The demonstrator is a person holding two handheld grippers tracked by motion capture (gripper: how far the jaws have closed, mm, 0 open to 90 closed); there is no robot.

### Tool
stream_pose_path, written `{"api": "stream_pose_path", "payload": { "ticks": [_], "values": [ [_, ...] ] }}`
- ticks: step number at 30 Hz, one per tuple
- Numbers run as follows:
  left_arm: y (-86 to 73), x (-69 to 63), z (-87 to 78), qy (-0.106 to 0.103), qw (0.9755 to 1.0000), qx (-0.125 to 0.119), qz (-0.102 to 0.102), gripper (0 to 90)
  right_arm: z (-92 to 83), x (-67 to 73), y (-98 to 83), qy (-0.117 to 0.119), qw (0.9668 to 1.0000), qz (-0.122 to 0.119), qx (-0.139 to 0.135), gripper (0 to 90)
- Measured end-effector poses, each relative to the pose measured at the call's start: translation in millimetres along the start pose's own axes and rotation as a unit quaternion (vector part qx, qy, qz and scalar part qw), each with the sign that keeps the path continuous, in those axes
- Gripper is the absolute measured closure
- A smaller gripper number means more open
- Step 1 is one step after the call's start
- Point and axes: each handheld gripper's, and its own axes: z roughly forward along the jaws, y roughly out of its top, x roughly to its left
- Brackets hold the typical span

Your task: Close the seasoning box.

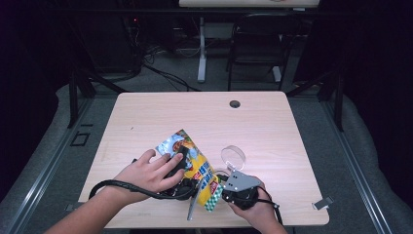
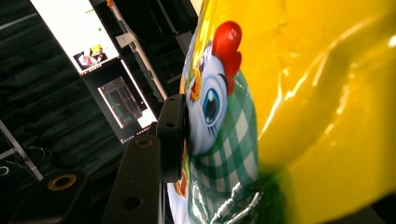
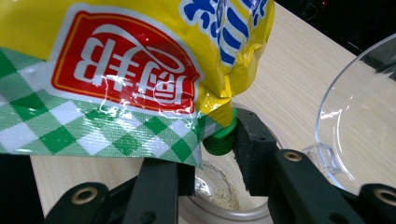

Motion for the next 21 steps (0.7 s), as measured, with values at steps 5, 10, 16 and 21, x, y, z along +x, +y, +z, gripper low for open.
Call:
{"api": "stream_pose_path", "payload": {
  "ticks": [5,10,16,21],
  "values": [
    [1.4,0.0,-0.7,-0.007,1.0000,0.003,0.004,66.6,0.4,0.0,-0.1,0.001,1.0000,0.001,0.002,70.6],
    [2.5,0.1,-0.5,-0.008,1.0000,0.003,0.005,68.4,0.1,-0.8,-0.3,-0.002,1.0000,0.001,0.003,70.6],
    [3.5,0.9,-2.6,-0.005,0.9999,0.004,0.011,68.9,0.9,0.3,-0.3,-0.003,1.0000,-0.001,0.003,70.6],
    [4.5,2.5,-4.0,-0.004,0.9998,0.005,0.017,69.5,0.7,-0.1,-0.3,-0.002,1.0000,0.001,0.005,70.6]
  ]
}}
